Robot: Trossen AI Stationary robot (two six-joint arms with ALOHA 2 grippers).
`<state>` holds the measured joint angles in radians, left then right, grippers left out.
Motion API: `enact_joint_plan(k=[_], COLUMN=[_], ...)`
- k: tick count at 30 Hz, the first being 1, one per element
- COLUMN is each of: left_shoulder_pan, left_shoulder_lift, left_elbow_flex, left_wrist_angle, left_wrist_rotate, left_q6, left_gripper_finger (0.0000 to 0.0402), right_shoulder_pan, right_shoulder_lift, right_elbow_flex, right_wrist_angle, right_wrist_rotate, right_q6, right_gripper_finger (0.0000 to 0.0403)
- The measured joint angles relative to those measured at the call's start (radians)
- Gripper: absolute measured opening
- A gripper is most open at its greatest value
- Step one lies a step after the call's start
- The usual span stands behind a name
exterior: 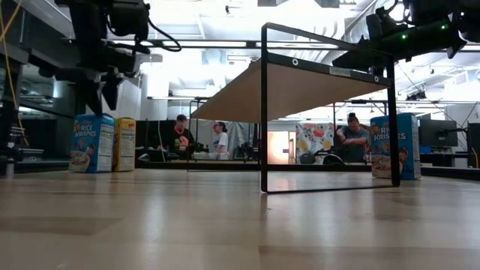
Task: Stack cereal on shelf
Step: Put the left blue cereal box on the shelf
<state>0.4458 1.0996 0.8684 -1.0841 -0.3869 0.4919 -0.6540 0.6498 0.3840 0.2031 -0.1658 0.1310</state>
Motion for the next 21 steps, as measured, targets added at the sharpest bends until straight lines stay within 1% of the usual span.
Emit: enact_joint_plan(k=[2,5,11,21], left_shoulder_pan=[0.001,0.018,0.093,0.158], left_shoulder_lift=[0.0,0.001,0.031,0.092], left_elbow_flex=[0.0,0.0,-0.001,-0.001], left_wrist_angle=[-0.001,-0.012,-0.024,-0.017], left_wrist_rotate=[-0.025,-0.028,-0.035,0.016], left_q6=[0.006,0.037,0.056,0.105], left_gripper_finger=[0.0264,0.0264,0.0264,0.0264], right_shoulder_pan=[0.0,0.0,0.0,0.0], right_shoulder_lift=[0.0,0.0,0.0,0.0], right_elbow_flex=[0.0,0.0,0.0,0.0], right_wrist_angle=[0.0,-0.004,-0.021,-0.03], right_wrist_rotate=[0.0,0.0,-0.001,-0.001], right_q6=[0.0,0.003,0.021,0.019], right_gripper_finger=[0.0001,0.0001,0.0001,0.0001])
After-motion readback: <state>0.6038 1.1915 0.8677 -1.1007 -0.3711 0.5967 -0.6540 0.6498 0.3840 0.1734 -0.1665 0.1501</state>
